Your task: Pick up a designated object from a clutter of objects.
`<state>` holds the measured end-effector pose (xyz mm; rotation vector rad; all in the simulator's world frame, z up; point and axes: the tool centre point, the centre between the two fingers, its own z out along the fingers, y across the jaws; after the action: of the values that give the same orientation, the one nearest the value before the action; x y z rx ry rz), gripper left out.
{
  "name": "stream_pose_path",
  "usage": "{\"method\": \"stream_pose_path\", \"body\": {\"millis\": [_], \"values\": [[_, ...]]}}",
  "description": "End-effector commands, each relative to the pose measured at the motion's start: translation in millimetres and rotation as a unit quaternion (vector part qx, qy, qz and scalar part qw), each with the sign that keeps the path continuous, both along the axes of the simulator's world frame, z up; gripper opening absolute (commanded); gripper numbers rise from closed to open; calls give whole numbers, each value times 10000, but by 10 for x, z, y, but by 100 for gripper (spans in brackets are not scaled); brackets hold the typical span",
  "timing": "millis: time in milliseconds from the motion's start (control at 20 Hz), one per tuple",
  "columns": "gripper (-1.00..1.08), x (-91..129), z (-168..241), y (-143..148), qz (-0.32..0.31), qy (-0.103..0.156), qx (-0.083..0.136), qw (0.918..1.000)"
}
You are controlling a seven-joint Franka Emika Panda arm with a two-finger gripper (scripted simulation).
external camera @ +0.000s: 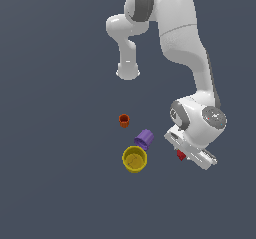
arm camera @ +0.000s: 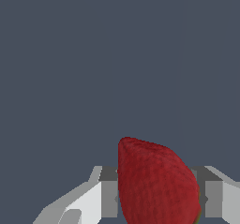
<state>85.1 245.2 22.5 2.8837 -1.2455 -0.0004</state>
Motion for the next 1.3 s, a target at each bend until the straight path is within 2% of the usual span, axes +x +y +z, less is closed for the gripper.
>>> {"method": "stream_pose_path", "body": {"millis": [0,600,1250], "values": [[-100,0,1,-2,-1,0,0,10000],[-100,-139,239,-179,-1,0,0,10000],[-100,-579,999,-742,-2,0,3,10000]]}}
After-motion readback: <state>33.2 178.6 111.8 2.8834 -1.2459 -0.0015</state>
